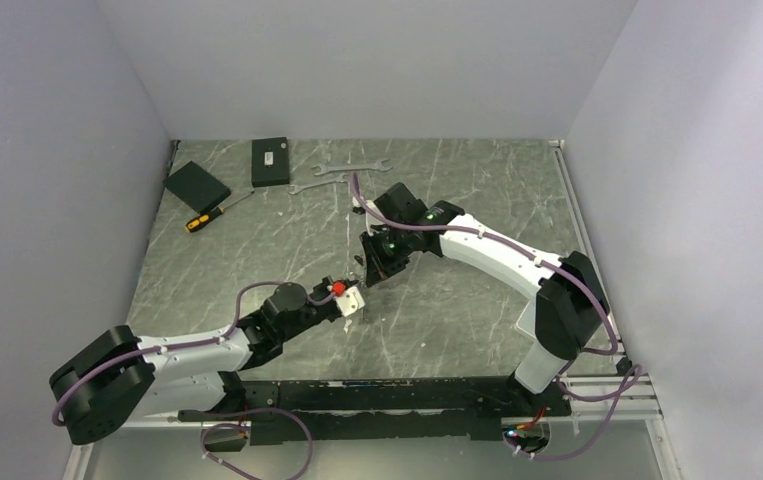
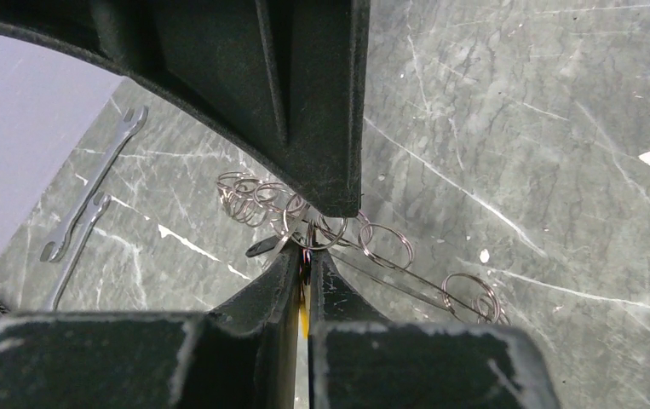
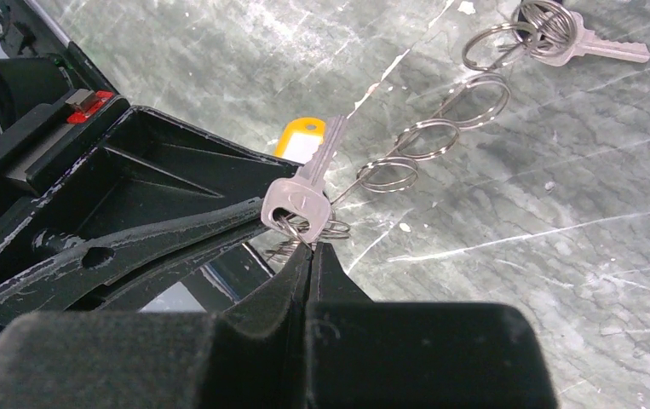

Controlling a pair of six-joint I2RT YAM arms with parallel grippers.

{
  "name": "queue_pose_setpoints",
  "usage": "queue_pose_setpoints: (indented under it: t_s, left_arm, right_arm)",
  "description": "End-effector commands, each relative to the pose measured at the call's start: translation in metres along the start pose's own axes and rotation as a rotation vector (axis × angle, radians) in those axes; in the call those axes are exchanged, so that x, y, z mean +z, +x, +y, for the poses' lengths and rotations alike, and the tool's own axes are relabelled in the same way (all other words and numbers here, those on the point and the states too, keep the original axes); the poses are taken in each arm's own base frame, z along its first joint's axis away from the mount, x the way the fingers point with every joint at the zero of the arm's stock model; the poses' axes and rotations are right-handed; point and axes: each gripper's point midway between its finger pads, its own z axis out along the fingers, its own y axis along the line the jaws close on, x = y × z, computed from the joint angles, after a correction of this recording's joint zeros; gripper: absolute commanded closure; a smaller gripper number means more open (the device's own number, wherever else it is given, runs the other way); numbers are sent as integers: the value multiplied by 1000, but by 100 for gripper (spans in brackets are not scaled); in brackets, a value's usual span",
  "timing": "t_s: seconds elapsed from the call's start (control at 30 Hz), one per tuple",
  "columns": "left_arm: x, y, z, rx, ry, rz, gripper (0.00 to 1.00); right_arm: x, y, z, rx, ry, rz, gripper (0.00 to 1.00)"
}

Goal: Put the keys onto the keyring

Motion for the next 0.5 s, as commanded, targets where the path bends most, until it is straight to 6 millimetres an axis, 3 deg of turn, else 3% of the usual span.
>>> queue_pose_setpoints:
  t_s: [0.0, 0.2, 0.37, 0.47]
  left_arm:
    - [-1, -28, -4, -76, 17, -115, 100]
    - [-4, -27, -6, -91, 26, -116, 100]
    - [-5, -28, -1, -113, -5, -116, 100]
    - [-6, -28, 2, -140, -27, -117, 100]
  right_arm:
    - [-8, -29, 6, -49, 14, -101, 100]
    - [-12, -33, 6, -69, 21, -115, 99]
    - [-14, -34, 15, -81, -33, -140, 64]
    - [-15, -33, 25, -93, -88, -158, 55]
